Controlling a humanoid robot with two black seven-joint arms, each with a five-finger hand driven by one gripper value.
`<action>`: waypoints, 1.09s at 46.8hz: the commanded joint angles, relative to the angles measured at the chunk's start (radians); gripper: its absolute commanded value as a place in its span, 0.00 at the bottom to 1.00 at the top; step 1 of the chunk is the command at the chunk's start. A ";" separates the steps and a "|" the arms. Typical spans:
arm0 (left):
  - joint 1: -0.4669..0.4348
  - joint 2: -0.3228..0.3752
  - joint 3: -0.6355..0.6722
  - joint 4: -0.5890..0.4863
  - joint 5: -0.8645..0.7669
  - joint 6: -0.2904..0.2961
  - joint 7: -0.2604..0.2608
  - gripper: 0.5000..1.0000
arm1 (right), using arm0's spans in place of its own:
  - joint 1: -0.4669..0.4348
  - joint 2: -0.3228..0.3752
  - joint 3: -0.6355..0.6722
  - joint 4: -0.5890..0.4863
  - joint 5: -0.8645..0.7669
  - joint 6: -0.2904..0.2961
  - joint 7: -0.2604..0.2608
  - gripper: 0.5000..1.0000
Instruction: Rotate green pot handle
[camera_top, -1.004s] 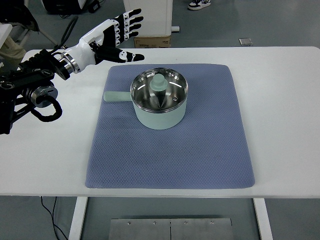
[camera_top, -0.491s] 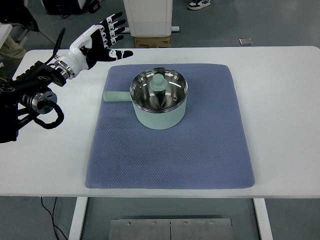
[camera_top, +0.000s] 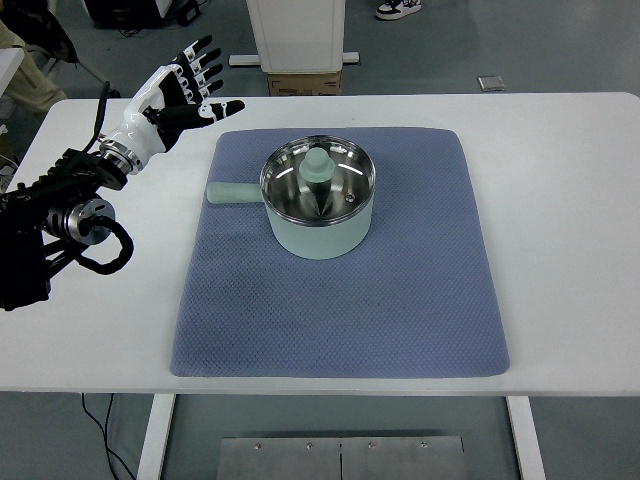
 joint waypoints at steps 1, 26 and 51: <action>0.007 -0.007 -0.019 0.000 -0.001 0.000 0.000 1.00 | 0.000 0.000 -0.001 0.000 0.000 0.000 0.000 1.00; 0.106 -0.051 -0.148 0.086 -0.001 -0.001 0.000 1.00 | 0.000 0.000 -0.001 0.000 0.000 0.000 0.000 1.00; 0.189 -0.112 -0.257 0.172 -0.001 -0.001 0.000 1.00 | 0.000 0.000 0.000 0.000 0.000 0.000 0.000 1.00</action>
